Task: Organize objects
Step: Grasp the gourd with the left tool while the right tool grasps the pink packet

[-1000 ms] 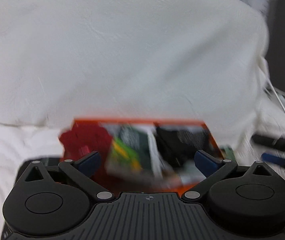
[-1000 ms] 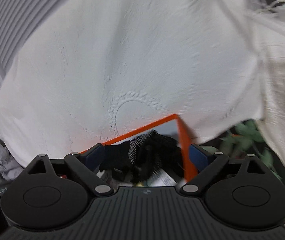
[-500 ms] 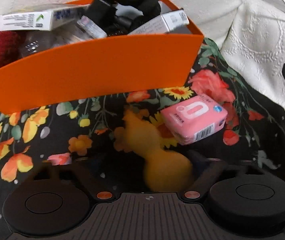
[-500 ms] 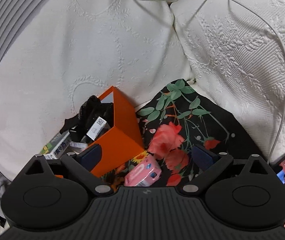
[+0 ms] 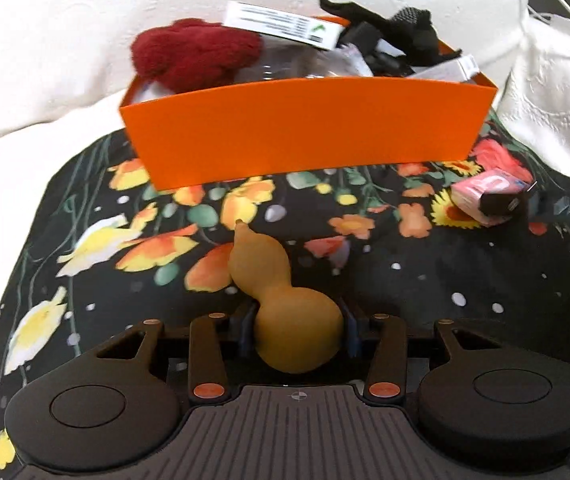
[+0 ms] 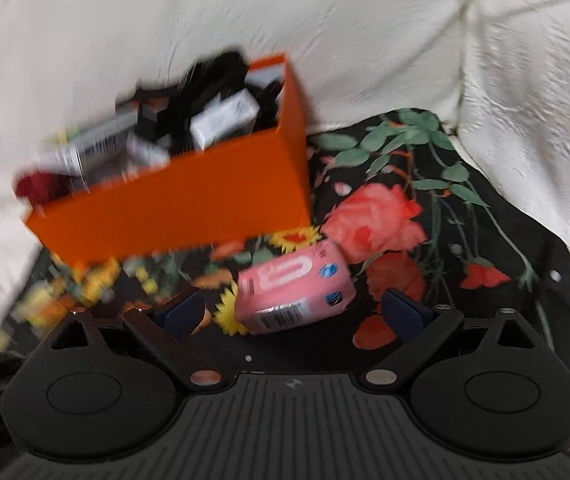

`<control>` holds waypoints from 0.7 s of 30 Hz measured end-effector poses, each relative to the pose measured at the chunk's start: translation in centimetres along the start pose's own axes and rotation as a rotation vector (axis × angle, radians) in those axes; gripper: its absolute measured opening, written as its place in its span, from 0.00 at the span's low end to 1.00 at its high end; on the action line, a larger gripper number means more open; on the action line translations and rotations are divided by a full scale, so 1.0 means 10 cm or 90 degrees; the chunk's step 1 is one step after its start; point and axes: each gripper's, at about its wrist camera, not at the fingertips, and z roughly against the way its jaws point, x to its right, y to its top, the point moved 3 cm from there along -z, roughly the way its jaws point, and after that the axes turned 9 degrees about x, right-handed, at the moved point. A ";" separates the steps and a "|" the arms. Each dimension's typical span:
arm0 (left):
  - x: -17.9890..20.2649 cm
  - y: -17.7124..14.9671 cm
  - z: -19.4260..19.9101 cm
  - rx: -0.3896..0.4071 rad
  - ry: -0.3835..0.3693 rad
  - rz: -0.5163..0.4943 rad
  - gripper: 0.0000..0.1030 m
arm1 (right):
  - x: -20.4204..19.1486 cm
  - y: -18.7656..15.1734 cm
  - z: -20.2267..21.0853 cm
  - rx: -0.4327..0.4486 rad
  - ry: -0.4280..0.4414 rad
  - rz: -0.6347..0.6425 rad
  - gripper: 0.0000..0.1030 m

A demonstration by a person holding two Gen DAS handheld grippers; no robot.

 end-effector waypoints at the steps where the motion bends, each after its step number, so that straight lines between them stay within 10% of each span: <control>1: 0.00 0.01 -0.01 0.000 0.000 -0.001 1.00 | -0.05 -0.04 -0.07 -0.011 -0.011 0.025 0.94; 6: 0.07 0.01 -0.06 0.011 0.010 -0.029 0.98 | -0.11 -0.13 -0.25 -0.029 -0.040 0.067 0.93; 9: 0.10 0.01 -0.07 0.017 0.015 -0.045 0.98 | -0.09 -0.12 -0.22 -0.010 -0.051 0.071 0.73; 21: 0.12 0.04 0.06 0.047 0.017 -0.050 0.99 | -0.07 -0.07 -0.01 0.019 -0.036 0.031 0.70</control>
